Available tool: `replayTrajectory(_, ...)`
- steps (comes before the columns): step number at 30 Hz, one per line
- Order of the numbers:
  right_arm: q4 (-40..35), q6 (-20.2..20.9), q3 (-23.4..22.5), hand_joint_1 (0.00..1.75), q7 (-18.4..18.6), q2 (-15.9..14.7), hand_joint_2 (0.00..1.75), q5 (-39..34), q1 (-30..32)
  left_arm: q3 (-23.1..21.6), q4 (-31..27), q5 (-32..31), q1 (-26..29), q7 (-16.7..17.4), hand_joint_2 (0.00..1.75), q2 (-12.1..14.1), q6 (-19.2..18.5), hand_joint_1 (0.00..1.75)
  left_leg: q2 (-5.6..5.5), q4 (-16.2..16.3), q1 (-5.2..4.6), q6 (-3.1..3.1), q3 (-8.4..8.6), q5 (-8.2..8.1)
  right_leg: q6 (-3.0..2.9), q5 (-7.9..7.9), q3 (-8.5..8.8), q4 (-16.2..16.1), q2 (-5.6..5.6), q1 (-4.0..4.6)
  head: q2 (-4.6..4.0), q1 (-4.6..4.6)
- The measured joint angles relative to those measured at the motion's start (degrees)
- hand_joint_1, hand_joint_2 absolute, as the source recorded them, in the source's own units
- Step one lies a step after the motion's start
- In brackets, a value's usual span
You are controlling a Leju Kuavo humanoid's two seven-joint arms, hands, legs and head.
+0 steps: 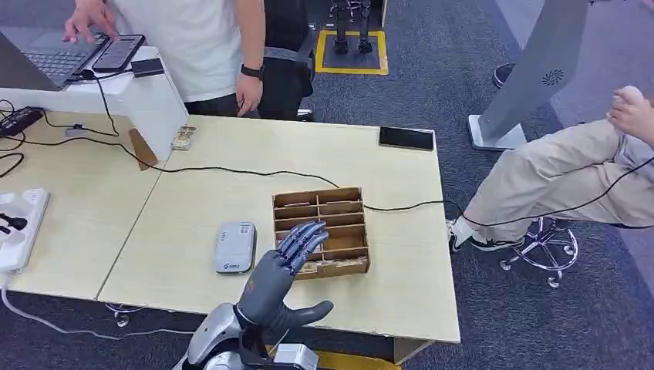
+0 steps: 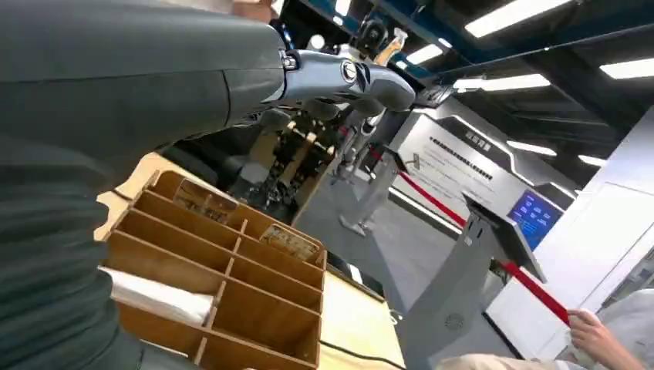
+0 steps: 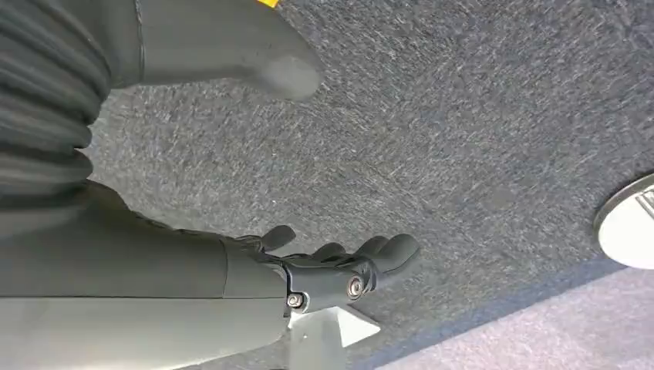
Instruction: Pass the card to the sensor for recognition and then transmit it.
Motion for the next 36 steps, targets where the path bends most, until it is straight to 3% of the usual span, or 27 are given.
replayTrajectory(11,0.3,0.0,-2.5,0.00,-2.4,0.0,1.75,4.8,0.0,-0.4,5.6,-3.3,-0.6,3.3,1.75,0.2,2.1,0.00,0.00,0.0,0.00,0.00,-0.01,0.00,0.00,0.00,0.00,0.0,-0.01,0.00,0.00,0.02)
replayTrajectory(23,0.6,0.0,-6.6,0.00,-3.1,0.0,1.75,7.1,0.0,-0.4,11.5,-6.4,-1.0,6.6,1.75,-2.0,4.2,0.00,-0.02,0.0,0.00,0.00,-0.02,0.00,0.00,0.00,0.02,0.0,-0.04,0.00,0.00,0.02)
replayTrajectory(24,0.7,0.0,-6.9,0.00,-3.1,0.0,1.75,7.1,0.0,-0.4,11.7,-6.4,-1.0,6.7,0.00,-2.1,4.2,0.00,-0.02,0.0,0.00,0.00,-0.02,0.00,0.00,0.00,0.02,0.0,-0.04,0.00,0.00,0.00)
replayTrajectory(26,0.7,0.0,-7.3,0.00,-3.2,0.0,1.75,7.2,0.0,-0.4,12.0,-6.5,-1.1,6.9,0.00,-2.3,4.2,0.00,-0.02,0.0,0.00,0.00,-0.02,0.00,0.00,0.00,0.02,0.0,-0.04,0.00,0.00,0.02)
replayTrajectory(27,0.6,0.0,-7.4,0.00,-2.9,0.0,1.75,7.5,0.0,-0.4,12.1,-7.0,-1.1,7.5,1.75,-2.5,4.2,0.00,-0.02,0.0,0.00,0.00,-0.02,0.00,0.00,0.00,0.02,0.0,-0.04,0.00,0.00,0.02)
replayTrajectory(36,0.1,0.1,-7.4,0.00,-1.6,0.0,1.75,7.7,0.0,-0.4,13.9,-10.5,-1.4,9.8,1.75,-3.8,4.9,0.00,-0.02,0.0,0.00,0.00,-0.02,0.00,0.00,0.00,0.02,0.0,-0.05,0.00,0.00,0.02)
